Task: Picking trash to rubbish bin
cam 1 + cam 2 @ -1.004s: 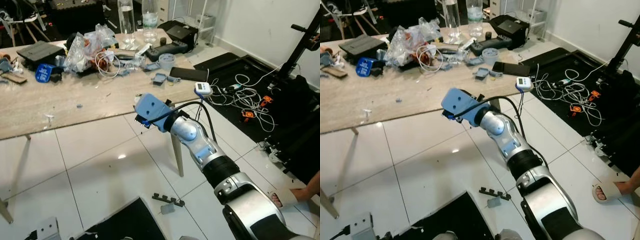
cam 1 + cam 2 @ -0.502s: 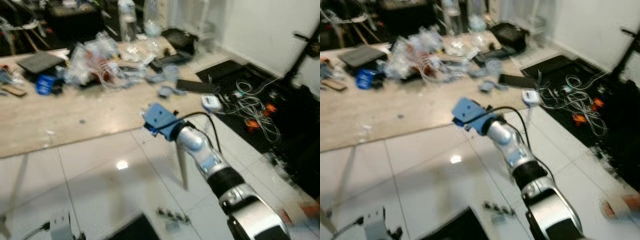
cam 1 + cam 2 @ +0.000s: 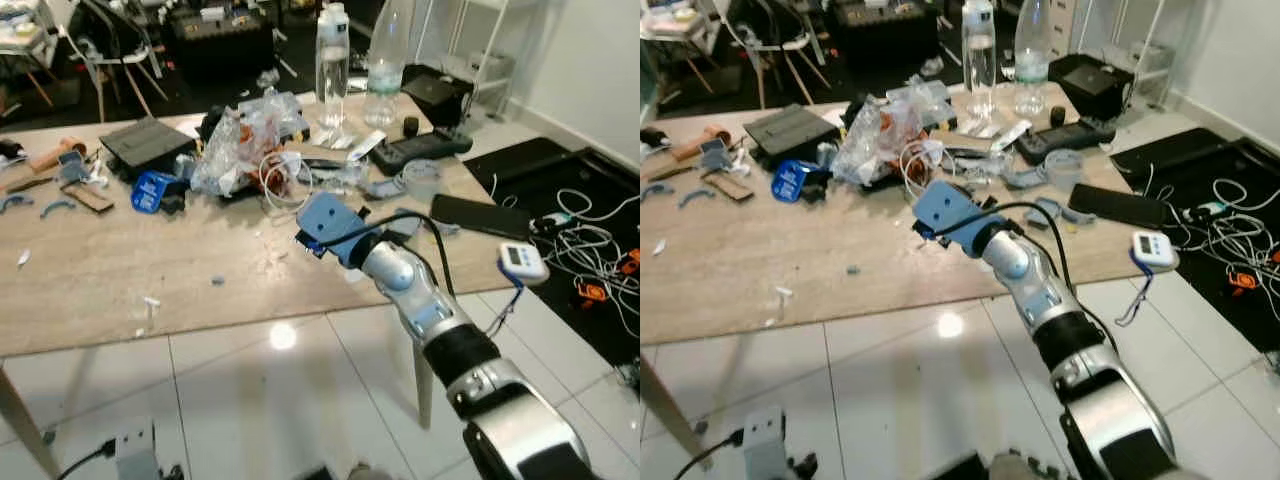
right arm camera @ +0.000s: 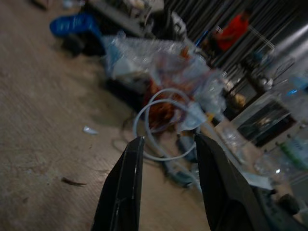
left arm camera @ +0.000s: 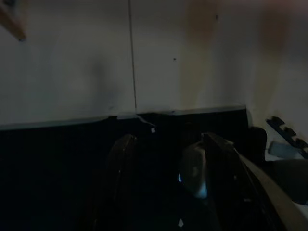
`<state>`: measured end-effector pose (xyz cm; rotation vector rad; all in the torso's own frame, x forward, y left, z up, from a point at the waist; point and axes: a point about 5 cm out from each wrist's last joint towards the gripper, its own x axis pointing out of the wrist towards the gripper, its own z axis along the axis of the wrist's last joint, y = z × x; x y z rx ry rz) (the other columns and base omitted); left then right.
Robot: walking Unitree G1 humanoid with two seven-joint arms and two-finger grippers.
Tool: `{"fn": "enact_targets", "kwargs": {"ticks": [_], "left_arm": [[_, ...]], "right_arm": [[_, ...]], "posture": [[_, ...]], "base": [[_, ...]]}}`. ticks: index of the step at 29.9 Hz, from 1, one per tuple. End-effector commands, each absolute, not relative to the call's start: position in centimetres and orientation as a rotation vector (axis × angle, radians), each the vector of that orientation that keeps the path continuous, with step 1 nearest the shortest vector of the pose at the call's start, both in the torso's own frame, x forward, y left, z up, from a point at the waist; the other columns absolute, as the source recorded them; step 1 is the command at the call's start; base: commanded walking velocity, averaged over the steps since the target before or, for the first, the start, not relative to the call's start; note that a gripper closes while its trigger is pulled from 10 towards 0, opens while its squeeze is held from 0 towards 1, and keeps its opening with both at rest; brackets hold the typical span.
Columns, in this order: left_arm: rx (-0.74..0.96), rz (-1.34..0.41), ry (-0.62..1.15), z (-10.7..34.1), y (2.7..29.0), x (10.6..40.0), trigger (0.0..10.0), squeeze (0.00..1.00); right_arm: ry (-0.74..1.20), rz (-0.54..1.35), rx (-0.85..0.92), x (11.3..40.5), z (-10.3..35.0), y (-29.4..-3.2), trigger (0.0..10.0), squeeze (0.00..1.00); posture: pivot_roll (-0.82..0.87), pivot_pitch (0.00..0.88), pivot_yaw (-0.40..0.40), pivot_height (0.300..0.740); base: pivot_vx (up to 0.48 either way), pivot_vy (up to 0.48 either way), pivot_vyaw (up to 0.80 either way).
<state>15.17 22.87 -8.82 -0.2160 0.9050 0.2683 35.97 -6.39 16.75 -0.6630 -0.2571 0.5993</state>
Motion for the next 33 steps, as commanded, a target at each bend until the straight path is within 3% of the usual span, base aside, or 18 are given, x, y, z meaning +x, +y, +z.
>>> {"fn": "enact_targets", "kwargs": {"ticks": [1,8,9,10,16,22,23,24,25,29,33], "left_arm": [[-0.210,0.257,0.942,-9.2,22.7,14.3,10.0,0.00],[-0.207,0.226,0.958,-9.5,22.0,13.9,10.0,0.00],[-0.206,0.221,0.962,-9.6,22.0,13.7,10.0,0.00],[-0.205,0.218,0.963,-9.6,21.9,13.6,10.0,0.00],[-0.204,0.212,0.971,-9.7,22.0,13.3,10.0,0.00],[-0.175,0.180,0.996,-10.0,22.3,11.9,10.0,0.00],[-0.162,0.168,1.006,-10.1,22.6,11.4,10.0,0.00],[-0.158,0.164,1.010,-10.1,22.7,11.2,10.0,0.00],[-0.152,0.158,1.016,-10.1,22.8,10.9,10.0,0.00],[-0.142,0.150,1.024,-10.2,23.0,10.4,10.0,0.00],[-0.120,0.128,1.020,-10.1,23.5,10.2,10.0,0.00]], "right_arm": [[-0.225,0.574,-0.676,36.0,16.2,-6.8,10.0,0.00],[-0.092,0.432,-0.725,36.9,14.9,-9.8,10.0,0.00],[-0.085,0.387,-0.779,37.1,15.0,-10.8,10.0,0.76],[-0.080,0.345,-0.839,37.3,15.1,-11.8,10.0,1.00],[-0.054,0.233,-0.989,37.9,15.6,-14.8,10.0,1.00],[-0.021,0.099,-1.100,37.8,16.7,-19.6,10.0,1.00],[-0.038,0.071,-1.119,37.7,17.2,-20.1,10.0,0.49],[-0.043,0.065,-1.130,37.7,17.4,-20.2,10.0,0.49],[-0.029,0.052,-1.142,37.8,17.5,-20.5,10.0,0.00],[-0.014,0.035,-1.148,37.8,17.8,-20.9,10.0,0.00],[-0.134,0.014,-1.156,37.8,19.8,-20.8,10.0,0.00]], "posture": [[-0.12,0.042,0.066,0.740],[-0.13,0.054,0.068,0.740],[-0.13,0.061,0.071,0.740],[-0.13,0.064,0.073,0.740],[-0.13,0.086,0.077,0.740],[-0.13,0.176,0.114,0.740],[-0.14,0.196,0.126,0.740],[-0.14,0.196,0.126,0.740],[-0.14,0.213,0.135,0.740],[-0.13,0.229,0.144,0.740],[-0.12,0.264,0.154,0.740]], "base": [[0.000,0.000,0.00],[0.000,0.000,0.00],[0.000,0.000,0.00],[0.000,0.000,0.00],[0.000,0.000,0.00],[0.000,0.000,0.00],[0.000,0.000,0.00],[0.000,0.000,0.00],[0.000,0.000,0.00],[0.000,0.000,-0.12],[0.000,0.000,-0.72]]}}
